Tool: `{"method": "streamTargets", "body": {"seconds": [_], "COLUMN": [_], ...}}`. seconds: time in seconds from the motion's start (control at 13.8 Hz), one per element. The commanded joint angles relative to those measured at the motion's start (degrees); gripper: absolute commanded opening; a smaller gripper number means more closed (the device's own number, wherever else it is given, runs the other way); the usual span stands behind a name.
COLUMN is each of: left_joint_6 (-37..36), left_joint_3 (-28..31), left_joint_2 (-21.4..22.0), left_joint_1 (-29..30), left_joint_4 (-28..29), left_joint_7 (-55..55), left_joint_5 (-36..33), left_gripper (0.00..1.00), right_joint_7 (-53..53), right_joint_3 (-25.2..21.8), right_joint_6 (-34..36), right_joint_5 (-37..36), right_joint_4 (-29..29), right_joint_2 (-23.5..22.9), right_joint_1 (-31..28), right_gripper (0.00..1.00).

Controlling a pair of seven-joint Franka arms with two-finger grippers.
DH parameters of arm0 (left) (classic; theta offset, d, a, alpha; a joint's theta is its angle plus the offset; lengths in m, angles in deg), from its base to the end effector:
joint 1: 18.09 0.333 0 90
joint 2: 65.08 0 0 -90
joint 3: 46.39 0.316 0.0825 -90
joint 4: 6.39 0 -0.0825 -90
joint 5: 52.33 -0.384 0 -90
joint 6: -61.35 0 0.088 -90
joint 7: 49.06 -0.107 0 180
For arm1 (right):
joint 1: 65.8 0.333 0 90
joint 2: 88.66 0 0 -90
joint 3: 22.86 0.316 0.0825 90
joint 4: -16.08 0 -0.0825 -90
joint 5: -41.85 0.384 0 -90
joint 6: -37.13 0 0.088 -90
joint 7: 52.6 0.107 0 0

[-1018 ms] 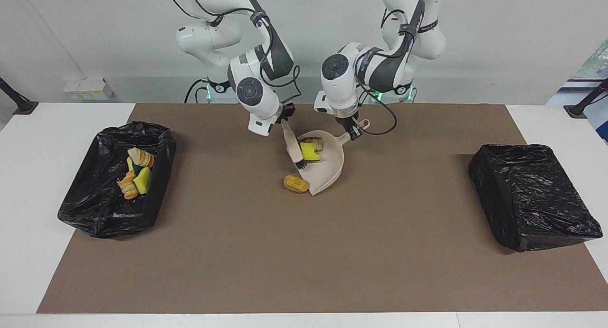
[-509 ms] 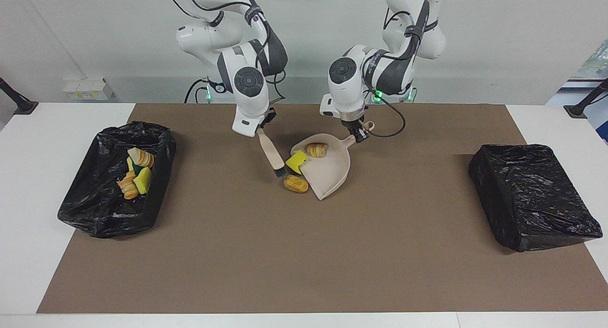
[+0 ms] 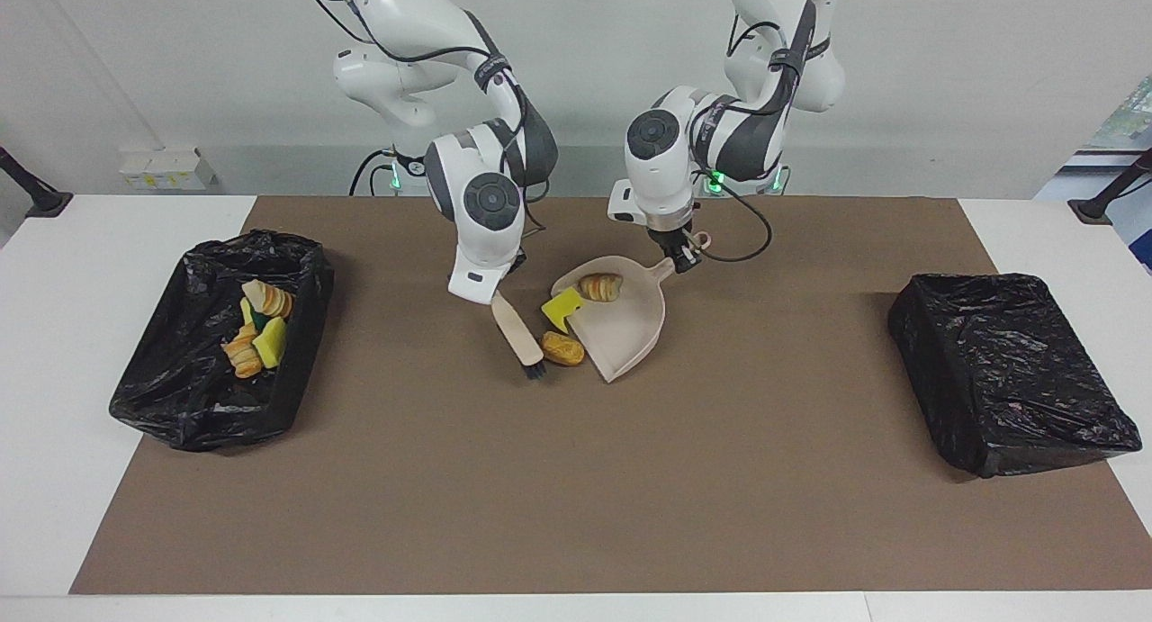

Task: Sweep and dump trash in bin
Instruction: 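Push the scraps into the dustpan with the brush in the right gripper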

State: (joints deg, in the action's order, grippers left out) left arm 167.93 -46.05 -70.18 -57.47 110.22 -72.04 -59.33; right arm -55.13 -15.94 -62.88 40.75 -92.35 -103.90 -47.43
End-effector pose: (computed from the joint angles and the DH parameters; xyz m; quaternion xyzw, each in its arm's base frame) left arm 0.4235 -0.3313 0.3830 -0.8352 0.5311 0.1223 0.0738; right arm 0.5133 0.2377 0.3396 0.9491 0.2399 -0.2014 0.0334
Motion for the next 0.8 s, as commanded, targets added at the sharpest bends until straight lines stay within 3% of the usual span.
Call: {"method": "streamTargets", "body": {"seconds": [0.0, 0.29, 0.73], "left_joint_6": [1.71, 1.71, 2.4], "left_joint_3": [-0.16, -0.16, -0.25], "left_joint_2": [1.06, 1.06, 0.89], "left_joint_1": [0.54, 0.54, 2.55], "left_joint_4": [1.78, 1.78, 1.86], "left_joint_7": [0.74, 0.74, -1.53], "left_joint_5": [-0.56, -0.65, -0.65], "left_gripper": [0.0, 0.0, 0.0], "right_joint_7": [-0.8, -3.01, -3.45], "right_joint_3": [0.63, 0.9, 0.46], "right_joint_6": [0.78, 0.07, -0.28], "right_joint_5": [5.38, 15.94, 17.89], "right_joint_4": [-1.94, -3.89, -3.98], "right_joint_2": [1.43, 3.02, 4.07], "right_joint_1": [1.05, 3.41, 1.85], "right_gripper": [0.0, 0.0, 0.0]}}
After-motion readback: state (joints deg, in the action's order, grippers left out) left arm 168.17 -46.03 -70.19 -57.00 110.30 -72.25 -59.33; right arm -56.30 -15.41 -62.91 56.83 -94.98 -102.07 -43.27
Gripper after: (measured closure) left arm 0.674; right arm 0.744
